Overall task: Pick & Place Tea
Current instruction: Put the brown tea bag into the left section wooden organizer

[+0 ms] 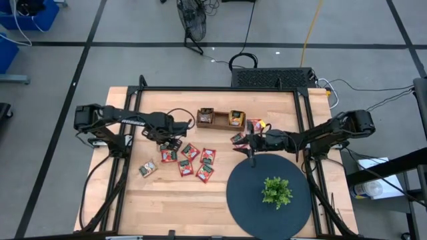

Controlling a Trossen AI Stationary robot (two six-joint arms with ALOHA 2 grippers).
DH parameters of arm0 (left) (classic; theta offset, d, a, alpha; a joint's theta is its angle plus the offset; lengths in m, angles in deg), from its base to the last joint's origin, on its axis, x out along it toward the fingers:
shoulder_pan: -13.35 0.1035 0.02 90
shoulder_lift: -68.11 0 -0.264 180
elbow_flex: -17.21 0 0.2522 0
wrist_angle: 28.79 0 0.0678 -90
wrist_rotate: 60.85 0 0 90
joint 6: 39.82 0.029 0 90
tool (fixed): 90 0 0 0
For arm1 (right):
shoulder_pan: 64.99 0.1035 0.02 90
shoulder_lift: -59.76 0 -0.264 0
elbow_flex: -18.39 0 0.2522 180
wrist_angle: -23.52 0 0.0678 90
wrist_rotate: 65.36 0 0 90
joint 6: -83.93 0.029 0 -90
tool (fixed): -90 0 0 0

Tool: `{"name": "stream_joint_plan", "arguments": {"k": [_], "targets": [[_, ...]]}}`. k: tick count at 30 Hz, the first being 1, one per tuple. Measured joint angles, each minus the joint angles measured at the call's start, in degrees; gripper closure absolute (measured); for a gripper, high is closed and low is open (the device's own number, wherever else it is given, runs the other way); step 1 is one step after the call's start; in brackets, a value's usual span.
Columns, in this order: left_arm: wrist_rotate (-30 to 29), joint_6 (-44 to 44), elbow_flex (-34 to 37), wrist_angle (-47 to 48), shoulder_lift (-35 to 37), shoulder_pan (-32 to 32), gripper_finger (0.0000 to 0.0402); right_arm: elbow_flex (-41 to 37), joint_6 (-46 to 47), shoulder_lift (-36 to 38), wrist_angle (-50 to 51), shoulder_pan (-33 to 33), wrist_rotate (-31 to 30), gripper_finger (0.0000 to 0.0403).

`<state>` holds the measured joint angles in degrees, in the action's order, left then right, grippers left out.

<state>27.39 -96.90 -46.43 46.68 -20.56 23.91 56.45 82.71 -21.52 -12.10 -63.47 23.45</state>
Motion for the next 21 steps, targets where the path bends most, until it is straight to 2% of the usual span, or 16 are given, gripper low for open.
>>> {"name": "stream_joint_plan", "arguments": {"k": [3,11,17,21], "targets": [[-2.0,-4.5,1.8,-2.9,0.0,0.4,0.0082,0.0,-1.2,0.0,0.1,0.8,0.0,0.0314],[-1.2,-14.3,7.2,-16.1,0.2,1.0,0.0082,0.0,-2.2,0.0,0.1,1.2,0.0,0.0314],[-0.2,-20.4,10.4,-16.8,0.5,0.9,0.0082,0.0,-2.5,0.0,0.3,1.2,0.0,0.0314],[-0.1,-21.3,10.8,-16.7,0.6,0.9,0.0083,0.0,-2.5,0.0,0.4,1.2,0.0,0.0314]]}}
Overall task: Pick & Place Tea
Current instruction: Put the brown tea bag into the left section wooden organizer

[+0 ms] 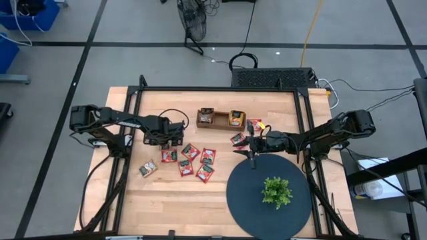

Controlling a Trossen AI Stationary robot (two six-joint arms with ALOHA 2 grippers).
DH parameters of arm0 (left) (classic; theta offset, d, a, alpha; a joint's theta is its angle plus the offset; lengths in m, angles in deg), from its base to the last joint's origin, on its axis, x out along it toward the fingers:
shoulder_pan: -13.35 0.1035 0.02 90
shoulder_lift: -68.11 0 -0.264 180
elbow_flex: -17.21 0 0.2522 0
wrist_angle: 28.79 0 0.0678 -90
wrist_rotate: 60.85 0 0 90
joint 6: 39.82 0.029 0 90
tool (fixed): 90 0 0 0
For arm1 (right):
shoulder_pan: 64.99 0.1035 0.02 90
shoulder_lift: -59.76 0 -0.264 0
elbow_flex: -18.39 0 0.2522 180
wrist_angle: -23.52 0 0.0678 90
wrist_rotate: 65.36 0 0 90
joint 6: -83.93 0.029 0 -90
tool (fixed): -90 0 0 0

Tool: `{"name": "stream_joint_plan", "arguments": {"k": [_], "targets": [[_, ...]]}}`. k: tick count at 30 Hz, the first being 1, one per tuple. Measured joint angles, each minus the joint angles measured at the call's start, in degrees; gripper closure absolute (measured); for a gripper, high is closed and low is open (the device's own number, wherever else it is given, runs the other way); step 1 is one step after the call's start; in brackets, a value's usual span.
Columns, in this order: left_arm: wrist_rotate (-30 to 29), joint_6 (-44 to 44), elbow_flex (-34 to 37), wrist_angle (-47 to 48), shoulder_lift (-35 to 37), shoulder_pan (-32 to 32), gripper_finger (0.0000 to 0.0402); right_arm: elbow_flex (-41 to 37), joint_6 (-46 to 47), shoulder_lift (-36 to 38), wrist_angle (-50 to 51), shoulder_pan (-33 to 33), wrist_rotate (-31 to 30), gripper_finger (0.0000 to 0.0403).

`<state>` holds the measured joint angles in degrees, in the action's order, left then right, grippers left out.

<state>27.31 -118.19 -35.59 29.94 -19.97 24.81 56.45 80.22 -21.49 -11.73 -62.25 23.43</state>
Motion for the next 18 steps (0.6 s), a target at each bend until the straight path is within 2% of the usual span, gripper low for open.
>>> {"name": "stream_joint_plan", "arguments": {"k": [7,18], "targets": [[-0.3,-0.2,0.0,-0.6,-0.1,0.0,0.0119,0.0,0.0,0.0,0.0,0.0,-0.1,0.0314],[-0.6,1.0,-0.8,-1.5,-0.5,0.0,0.0253,0.0,0.0,0.0,0.0,0.0,-0.2,0.0314]]}}
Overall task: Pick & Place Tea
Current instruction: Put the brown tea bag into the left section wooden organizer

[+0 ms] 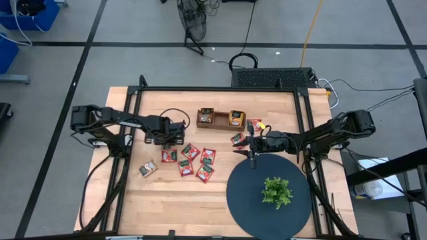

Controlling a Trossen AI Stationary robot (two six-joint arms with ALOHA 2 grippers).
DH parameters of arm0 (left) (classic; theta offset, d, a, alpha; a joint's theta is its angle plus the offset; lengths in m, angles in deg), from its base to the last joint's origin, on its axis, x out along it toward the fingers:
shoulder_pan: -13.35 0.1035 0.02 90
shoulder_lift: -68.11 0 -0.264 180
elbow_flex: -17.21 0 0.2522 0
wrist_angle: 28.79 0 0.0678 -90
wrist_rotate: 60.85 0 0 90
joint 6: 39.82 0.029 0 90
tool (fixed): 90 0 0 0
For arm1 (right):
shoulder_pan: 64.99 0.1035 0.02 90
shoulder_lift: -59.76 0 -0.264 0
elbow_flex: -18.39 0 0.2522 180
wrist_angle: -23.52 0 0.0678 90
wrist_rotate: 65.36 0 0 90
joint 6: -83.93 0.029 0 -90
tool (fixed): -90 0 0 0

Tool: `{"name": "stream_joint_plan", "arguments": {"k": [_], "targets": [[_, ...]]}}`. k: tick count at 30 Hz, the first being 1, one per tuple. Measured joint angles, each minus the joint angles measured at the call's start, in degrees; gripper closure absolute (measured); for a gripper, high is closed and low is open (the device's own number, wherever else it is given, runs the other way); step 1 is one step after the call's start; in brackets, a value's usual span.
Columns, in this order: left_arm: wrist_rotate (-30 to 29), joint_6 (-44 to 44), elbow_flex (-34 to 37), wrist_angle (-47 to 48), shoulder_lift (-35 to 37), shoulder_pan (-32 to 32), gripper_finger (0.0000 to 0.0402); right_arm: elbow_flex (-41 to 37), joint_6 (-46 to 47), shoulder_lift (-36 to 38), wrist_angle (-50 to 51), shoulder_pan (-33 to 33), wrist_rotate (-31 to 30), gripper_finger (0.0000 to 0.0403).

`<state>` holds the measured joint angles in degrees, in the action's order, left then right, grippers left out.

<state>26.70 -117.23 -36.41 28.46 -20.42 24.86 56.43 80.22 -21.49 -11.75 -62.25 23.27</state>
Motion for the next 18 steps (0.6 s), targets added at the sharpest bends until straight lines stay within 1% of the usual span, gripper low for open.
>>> {"name": "stream_joint_plan", "arguments": {"k": [5,10,13,16,18], "targets": [[1.6,6.1,-2.6,0.5,0.2,0.1,0.0308,0.0,0.0,0.0,0.0,0.0,0.0,0.0314],[7.4,20.9,-7.6,0.0,0.3,-1.2,0.0360,0.0,0.3,0.0,0.0,0.0,0.0,0.0314],[6.4,29.6,-11.6,0.3,0.3,-3.7,0.0391,0.0,1.4,0.0,-0.2,0.0,0.0,0.0314],[3.6,38.0,-16.5,1.0,0.3,-6.6,0.0393,0.0,2.1,0.0,-1.0,0.0,0.0,0.0314],[0.3,46.7,-19.8,1.0,0.4,-9.4,0.0392,0.0,3.2,0.0,-1.4,0.0,0.0,0.0314]]}}
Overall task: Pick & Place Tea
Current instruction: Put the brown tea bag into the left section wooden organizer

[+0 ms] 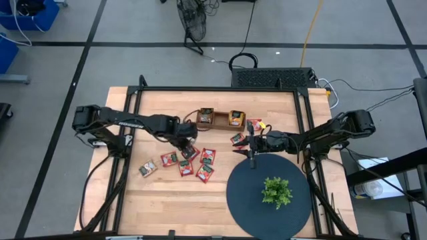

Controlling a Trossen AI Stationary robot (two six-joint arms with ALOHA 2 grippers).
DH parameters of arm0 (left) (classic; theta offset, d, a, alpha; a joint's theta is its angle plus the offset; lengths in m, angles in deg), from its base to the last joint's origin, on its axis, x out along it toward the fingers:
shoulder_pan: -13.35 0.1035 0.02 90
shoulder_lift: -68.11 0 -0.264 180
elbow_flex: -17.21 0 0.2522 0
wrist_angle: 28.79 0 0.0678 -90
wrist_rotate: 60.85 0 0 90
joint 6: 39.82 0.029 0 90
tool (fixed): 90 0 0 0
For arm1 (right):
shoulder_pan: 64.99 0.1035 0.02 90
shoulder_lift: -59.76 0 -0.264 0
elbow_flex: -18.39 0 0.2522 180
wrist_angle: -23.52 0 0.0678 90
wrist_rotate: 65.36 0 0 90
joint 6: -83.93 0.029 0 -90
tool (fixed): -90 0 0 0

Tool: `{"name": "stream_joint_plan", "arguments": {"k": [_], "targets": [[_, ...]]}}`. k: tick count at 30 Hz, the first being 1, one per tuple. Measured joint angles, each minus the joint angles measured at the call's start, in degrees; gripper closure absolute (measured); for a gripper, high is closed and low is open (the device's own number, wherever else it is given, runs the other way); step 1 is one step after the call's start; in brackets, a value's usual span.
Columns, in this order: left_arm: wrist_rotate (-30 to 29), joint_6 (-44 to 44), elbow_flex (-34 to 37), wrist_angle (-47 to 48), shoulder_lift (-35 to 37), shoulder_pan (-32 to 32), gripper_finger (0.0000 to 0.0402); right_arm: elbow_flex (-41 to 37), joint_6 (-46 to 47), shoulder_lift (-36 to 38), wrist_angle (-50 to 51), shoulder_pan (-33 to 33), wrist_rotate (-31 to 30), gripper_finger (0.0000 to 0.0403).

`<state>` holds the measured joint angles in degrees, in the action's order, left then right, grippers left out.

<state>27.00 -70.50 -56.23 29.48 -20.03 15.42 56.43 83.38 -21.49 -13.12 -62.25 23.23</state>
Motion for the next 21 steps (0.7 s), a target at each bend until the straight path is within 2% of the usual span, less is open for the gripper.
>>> {"name": "stream_joint_plan", "arguments": {"k": [3,9,11,13,17,21], "targets": [[-6.7,16.5,-3.3,-0.7,0.0,-5.4,0.0395,0.0,1.5,0.0,-1.8,0.0,0.0,0.0314],[-28.1,61.8,-3.9,-5.2,0.1,-15.6,0.0389,0.4,4.1,-1.6,-9.8,-0.2,0.0,0.0314],[-34.1,72.2,-3.4,-9.1,0.0,-16.8,0.0382,2.2,6.5,-2.4,-10.4,-0.9,0.4,0.0314],[-38.5,79.0,-3.4,-13.6,-0.3,-16.5,0.0379,5.1,8.9,-3.0,-7.2,-2.1,3.4,0.0314],[-46.4,97.4,-3.4,-17.7,-2.9,-16.7,0.0393,13.8,12.4,-5.9,7.6,-5.6,13.2,0.0314],[-59.1,114.2,-3.4,-19.7,-7.0,-17.3,0.0390,19.6,12.4,-7.7,18.0,-10.5,17.2,0.0314]]}}
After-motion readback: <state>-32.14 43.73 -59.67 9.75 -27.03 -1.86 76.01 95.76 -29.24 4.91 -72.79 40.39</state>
